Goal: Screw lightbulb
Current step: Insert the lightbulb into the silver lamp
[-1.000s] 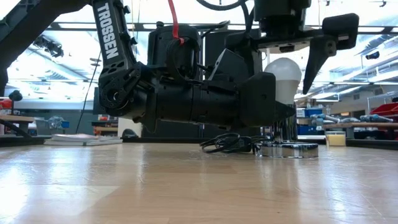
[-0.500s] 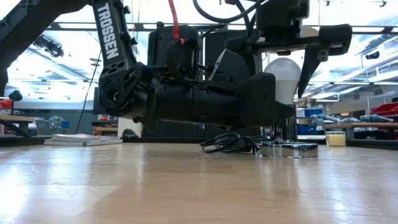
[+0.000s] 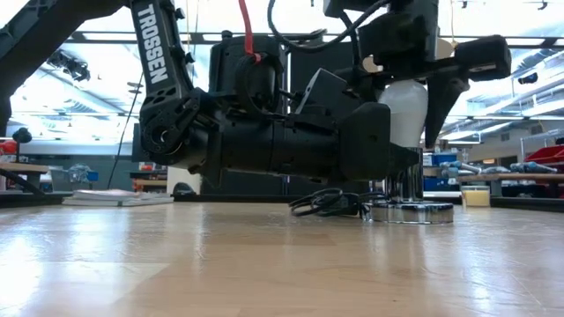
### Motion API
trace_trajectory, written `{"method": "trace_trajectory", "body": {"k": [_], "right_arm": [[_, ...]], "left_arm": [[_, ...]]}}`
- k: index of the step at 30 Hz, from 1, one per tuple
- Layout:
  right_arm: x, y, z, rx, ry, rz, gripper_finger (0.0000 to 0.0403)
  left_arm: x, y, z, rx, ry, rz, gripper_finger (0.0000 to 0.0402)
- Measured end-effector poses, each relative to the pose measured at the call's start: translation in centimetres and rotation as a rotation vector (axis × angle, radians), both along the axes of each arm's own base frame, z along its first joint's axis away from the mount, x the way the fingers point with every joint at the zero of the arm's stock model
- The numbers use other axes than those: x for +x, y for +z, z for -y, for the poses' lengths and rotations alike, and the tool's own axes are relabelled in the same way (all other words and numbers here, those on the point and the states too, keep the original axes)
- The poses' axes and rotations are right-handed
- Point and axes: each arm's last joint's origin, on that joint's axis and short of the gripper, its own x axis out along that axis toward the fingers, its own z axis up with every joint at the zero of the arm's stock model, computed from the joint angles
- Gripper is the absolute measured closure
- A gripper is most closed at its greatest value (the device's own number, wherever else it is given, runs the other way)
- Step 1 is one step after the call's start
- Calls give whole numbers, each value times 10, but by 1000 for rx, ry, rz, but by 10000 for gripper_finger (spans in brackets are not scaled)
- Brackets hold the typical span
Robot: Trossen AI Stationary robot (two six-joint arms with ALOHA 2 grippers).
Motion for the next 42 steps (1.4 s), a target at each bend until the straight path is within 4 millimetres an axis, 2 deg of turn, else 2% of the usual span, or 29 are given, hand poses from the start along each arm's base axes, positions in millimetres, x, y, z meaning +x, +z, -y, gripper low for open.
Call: {"method": "trace_trajectory", "body": {"k": [5, 14, 20, 24, 27, 30, 38, 42], "right_arm": [[3, -1, -1, 58, -301, 35, 132], [4, -1, -2, 117, -823, 51, 153], [4, 0, -4, 154, -1126, 64, 131], [4, 0, -4, 170, -1267, 63, 138], [4, 0, -4, 176, -1337, 63, 148], [4, 0, -4, 183, -1329, 56, 145], [5, 0, -1, 242, -1255, -6, 66], [5, 5, 4, 254, -1256, -34, 43]], "left_arm": [[0, 0, 0, -2, 2, 1, 210], [0, 0, 0, -7, 2, 1, 210], [0, 0, 0, -6, 2, 0, 210], [0, 0, 0, -6, 5, 0, 210], [0, 0, 0, -7, 5, 0, 210], [0, 0, 0, -8, 5, 0, 210], [0, 0, 0, -8, 11, 1, 210], [0, 0, -1, -8, 19, 1, 210]]}}
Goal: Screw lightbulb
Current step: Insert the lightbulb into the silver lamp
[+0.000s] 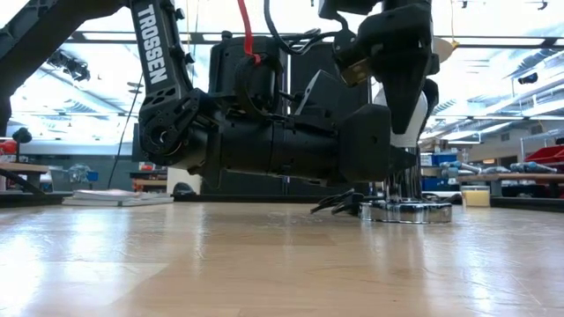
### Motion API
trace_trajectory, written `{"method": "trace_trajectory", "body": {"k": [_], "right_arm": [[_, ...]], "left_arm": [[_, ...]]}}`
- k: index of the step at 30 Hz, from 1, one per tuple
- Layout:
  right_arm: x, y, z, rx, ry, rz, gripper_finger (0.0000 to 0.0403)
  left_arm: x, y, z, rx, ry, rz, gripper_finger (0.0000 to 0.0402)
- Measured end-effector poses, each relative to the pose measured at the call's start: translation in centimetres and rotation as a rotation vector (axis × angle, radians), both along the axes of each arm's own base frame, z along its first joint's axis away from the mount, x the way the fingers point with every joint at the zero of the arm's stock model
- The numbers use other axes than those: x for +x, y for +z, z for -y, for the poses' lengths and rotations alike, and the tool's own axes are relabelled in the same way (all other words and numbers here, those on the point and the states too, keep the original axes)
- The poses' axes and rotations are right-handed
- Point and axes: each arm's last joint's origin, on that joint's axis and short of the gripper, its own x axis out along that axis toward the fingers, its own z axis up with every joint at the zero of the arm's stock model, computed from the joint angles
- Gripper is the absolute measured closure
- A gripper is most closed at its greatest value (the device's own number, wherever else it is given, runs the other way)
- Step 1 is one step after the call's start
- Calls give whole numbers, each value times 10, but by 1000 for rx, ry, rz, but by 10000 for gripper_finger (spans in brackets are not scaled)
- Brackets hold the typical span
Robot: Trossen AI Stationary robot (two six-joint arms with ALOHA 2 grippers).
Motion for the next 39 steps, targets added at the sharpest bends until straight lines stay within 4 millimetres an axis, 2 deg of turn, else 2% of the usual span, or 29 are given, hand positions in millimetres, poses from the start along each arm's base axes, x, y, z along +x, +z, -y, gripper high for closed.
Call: {"method": "trace_trajectory", "body": {"k": [10, 15, 20, 23, 31, 35, 39], "right_arm": [[6, 33, -1, -112, 79, 47, 46], [0, 40, -9, -163, 139, 46, 49], [-15, 59, -18, -232, 149, 95, 49], [-26, 74, -24, -263, 145, 159, 52], [-61, 106, -37, -399, 124, 306, 55], [-82, 105, -47, -453, 124, 366, 55], [-101, 87, -57, -512, 147, 444, 55]], "left_arm": [[0, 0, 0, 1, -3, -3, 209], [0, 0, 2, 7, -33, -5, 197], [-4, 1, 3, 8, -67, -53, 174], [-5, 12, 2, 12, -85, -60, 165], [-5, 18, 3, 24, -145, -105, 153], [-8, 28, 2, 51, -143, -199, 153], [-13, 48, 1, 58, -140, -276, 153]]}}
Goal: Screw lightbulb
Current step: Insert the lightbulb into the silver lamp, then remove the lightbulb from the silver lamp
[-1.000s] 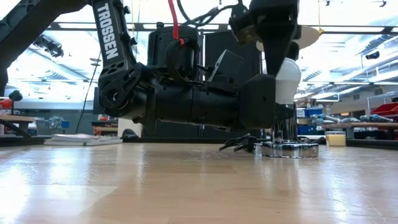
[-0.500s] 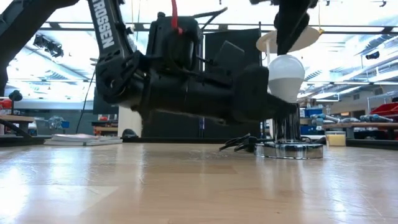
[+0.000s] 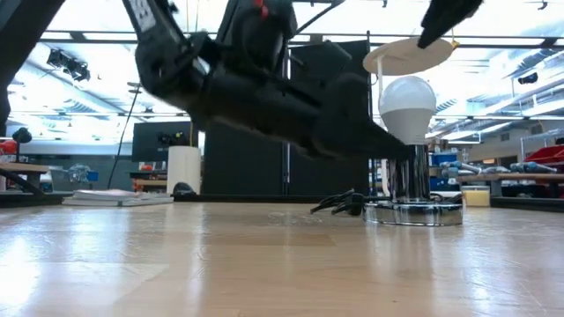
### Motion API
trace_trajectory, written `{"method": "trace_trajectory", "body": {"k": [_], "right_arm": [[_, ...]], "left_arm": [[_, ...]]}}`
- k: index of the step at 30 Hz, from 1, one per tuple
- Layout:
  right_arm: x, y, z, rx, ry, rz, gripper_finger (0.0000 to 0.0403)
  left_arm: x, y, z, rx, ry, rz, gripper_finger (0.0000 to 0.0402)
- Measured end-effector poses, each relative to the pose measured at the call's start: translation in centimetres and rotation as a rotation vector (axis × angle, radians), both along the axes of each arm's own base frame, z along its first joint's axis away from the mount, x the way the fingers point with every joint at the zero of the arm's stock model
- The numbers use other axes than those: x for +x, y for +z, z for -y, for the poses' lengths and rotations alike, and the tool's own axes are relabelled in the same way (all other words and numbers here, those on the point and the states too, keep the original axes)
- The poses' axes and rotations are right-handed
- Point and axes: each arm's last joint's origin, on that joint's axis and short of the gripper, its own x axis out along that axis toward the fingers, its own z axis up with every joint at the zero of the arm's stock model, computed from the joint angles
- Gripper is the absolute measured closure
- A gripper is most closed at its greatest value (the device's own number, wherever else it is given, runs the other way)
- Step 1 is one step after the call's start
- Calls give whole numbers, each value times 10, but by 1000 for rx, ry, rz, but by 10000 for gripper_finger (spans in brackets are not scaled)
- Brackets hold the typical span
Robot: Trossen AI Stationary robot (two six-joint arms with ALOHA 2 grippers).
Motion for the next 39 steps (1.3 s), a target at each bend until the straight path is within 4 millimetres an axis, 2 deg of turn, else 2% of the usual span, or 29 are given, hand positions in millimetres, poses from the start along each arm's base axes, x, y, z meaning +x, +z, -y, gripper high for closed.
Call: {"method": "trace_trajectory", "body": {"k": [4, 10, 17, 21, 25, 29, 34, 39], "right_arm": [[-17, -26, -7, -6, 47, 70, 55], [-40, -61, -5, -37, 90, 170, 55], [-66, -92, 3, -64, 138, 332, 55], [-78, -107, 10, -59, 192, 394, 55], [-90, -118, 18, -31, 201, 452, 55], [-96, -123, 23, 7, 195, 522, 55], [-97, -130, 24, 44, 165, 516, 55], [-95, -152, 21, 105, 103, 459, 55]], "left_arm": [[-11, 17, 0, -7, -3, -150, 153], [-36, 54, 4, -81, 2, -292, 153], [-71, 107, 21, -1, 33, -296, 161], [-94, 125, 28, 77, 85, -304, 182], [-125, 124, 27, 58, 109, -278, 209], [-149, 114, 21, -48, 129, -162, 232], [-155, 103, 18, -64, 127, -108, 240], [-146, 90, 21, -73, 133, -130, 241]]}}
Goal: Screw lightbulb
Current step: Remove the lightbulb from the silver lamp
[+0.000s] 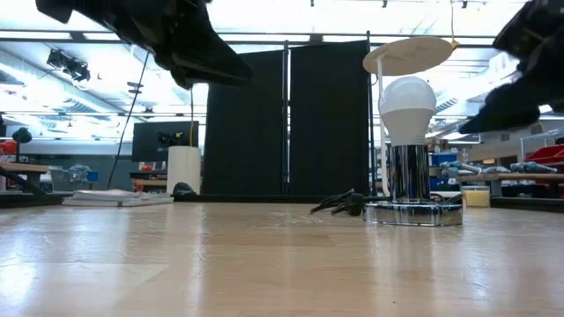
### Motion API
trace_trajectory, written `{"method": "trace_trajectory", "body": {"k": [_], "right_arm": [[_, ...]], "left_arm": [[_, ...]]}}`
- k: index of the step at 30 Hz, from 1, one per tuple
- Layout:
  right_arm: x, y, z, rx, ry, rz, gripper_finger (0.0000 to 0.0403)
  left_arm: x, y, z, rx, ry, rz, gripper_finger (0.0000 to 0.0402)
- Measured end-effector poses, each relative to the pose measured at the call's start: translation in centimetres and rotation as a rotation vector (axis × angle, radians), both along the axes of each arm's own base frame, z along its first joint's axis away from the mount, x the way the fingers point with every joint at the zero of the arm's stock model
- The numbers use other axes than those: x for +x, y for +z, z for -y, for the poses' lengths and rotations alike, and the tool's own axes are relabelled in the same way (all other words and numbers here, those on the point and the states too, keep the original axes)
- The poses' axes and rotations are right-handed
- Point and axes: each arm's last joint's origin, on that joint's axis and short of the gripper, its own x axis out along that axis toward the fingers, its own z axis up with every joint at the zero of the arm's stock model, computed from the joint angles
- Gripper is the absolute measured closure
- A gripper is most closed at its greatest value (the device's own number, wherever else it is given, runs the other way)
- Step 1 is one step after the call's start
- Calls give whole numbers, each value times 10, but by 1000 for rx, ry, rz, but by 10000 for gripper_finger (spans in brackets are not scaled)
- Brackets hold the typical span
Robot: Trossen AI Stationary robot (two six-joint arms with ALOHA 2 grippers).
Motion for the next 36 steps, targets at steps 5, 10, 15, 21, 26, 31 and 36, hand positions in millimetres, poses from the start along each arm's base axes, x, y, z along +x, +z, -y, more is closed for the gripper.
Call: {"method": "trace_trajectory", "body": {"k": [5, 10, 15, 21, 26, 31, 36], "right_arm": [[6, -15, -4, -7, -41, -68, 55], [20, -21, -4, -39, -117, -45, 55], [31, -28, 3, -57, -178, -61, 55], [45, -33, 8, -47, -155, -60, 55], [58, -37, 11, -52, -125, -41, 55], [70, -42, 16, -37, -99, -9, 55], [81, -48, 21, -40, -78, 17, 55]], "left_arm": [[20, -19, 6, -19, 25, 71, 240], [42, -43, 13, 8, 38, 205, 240], [59, -70, 12, 6, 55, 245, 240], [76, -82, 12, -25, 49, 211, 240], [81, -81, 13, -31, 21, 196, 240], [80, -85, 12, -19, 23, 159, 237], [79, -89, 11, -4, 23, 110, 233]]}}
